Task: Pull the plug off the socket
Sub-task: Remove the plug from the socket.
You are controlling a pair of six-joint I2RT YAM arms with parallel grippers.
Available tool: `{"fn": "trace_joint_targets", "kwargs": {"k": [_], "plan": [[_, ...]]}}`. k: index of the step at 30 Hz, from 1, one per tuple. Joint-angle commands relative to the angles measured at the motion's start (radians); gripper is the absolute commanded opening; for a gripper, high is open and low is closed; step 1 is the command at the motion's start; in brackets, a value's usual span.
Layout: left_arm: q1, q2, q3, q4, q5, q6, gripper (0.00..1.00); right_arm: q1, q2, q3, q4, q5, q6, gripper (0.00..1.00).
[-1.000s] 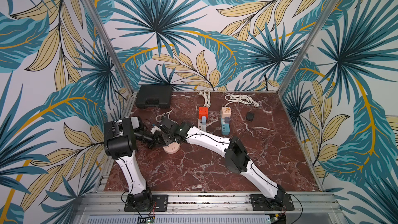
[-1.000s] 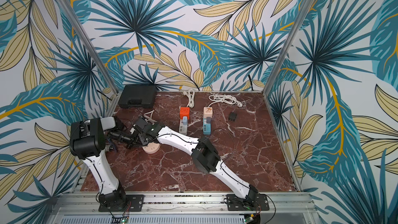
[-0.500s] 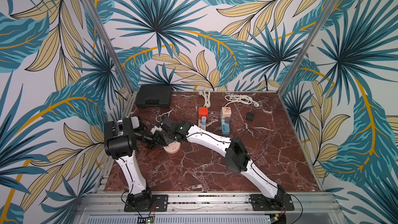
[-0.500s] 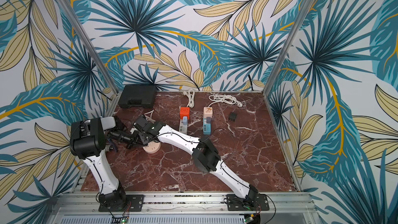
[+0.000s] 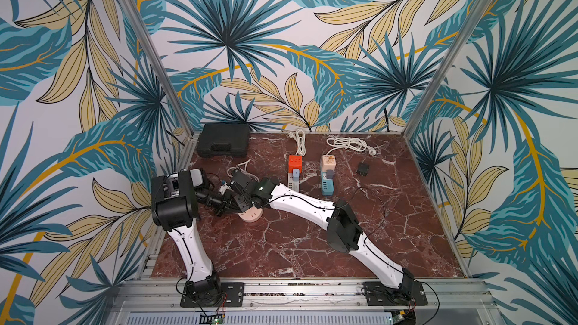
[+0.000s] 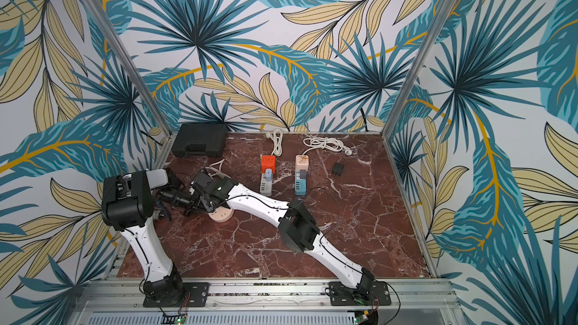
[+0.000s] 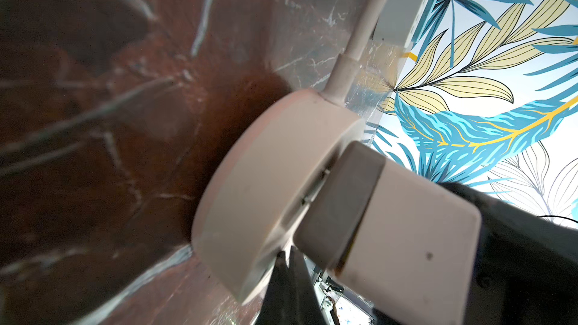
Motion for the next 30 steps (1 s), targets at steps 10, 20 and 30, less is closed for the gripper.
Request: {"fn": "trace_joint_targets", "kwargs": {"k": [10, 20, 30], "plan": [[0.005, 0.035, 0.006, 0.162, -0.147, 0.010, 0.00, -0.022, -0.047, 0.052, 0.041, -0.103, 0.075, 0.00], [0.006, -0.066, 0.018, 0.006, 0.048, 0.196, 0.00, -0.042, -0.047, 0.019, 0.091, -0.052, 0.362, 0.00], [0.000, -0.032, -0.022, 0.129, -0.087, 0.070, 0.00, -0.042, -0.041, 0.020, 0.120, 0.001, 0.400, 0.00]]}}
